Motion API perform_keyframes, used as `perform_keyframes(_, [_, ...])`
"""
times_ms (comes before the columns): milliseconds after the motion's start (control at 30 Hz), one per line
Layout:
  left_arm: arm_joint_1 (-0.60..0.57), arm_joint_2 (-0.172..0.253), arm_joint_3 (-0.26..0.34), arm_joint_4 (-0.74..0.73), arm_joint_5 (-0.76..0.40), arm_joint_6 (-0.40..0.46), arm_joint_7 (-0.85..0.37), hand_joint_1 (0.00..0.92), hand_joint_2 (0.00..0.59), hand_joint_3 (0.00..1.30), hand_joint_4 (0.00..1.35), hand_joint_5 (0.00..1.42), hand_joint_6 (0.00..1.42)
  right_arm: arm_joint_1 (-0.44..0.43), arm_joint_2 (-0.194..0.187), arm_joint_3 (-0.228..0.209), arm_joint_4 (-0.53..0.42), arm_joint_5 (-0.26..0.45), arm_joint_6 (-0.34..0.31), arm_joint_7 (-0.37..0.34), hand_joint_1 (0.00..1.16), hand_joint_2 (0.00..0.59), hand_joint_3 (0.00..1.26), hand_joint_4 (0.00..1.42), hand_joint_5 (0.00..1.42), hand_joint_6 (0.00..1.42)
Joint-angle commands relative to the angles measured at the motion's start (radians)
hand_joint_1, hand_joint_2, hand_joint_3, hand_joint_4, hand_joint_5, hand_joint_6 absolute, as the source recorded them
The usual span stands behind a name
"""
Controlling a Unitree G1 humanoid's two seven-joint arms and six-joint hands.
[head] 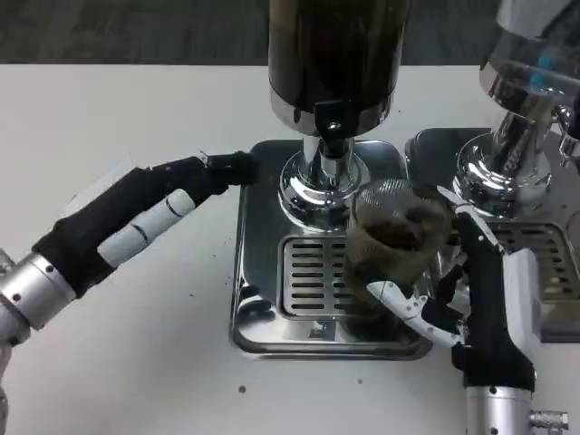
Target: Grasp the cup under the faucet to collect the drink, then remove the cup.
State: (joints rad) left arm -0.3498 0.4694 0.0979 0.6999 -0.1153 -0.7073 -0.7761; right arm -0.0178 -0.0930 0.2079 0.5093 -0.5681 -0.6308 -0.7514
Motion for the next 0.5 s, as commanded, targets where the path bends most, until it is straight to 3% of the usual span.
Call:
perform_keyframes(33, [0.022,0.020,-0.025,-0.002,0.059,-0.053,0.041,0.000,0.217,0.24,0.18,0.13,0.15,0.013,-0.008,-0.016,-0.059,-0.005,-0.037,-0.018,0.77,0.205,0.59,0.71,0.89,1.26])
perform_keyframes(500, [0.065,0.062,-0.057,-0.023,0.110,-0.123,0.092,0.000,0.212,0.21,0.16,0.12,0.13,0.099,-0.027,-0.041,-0.189,0.008,-0.025,0.029,0.81,0.185,0.61,0.73,0.93,1.28])
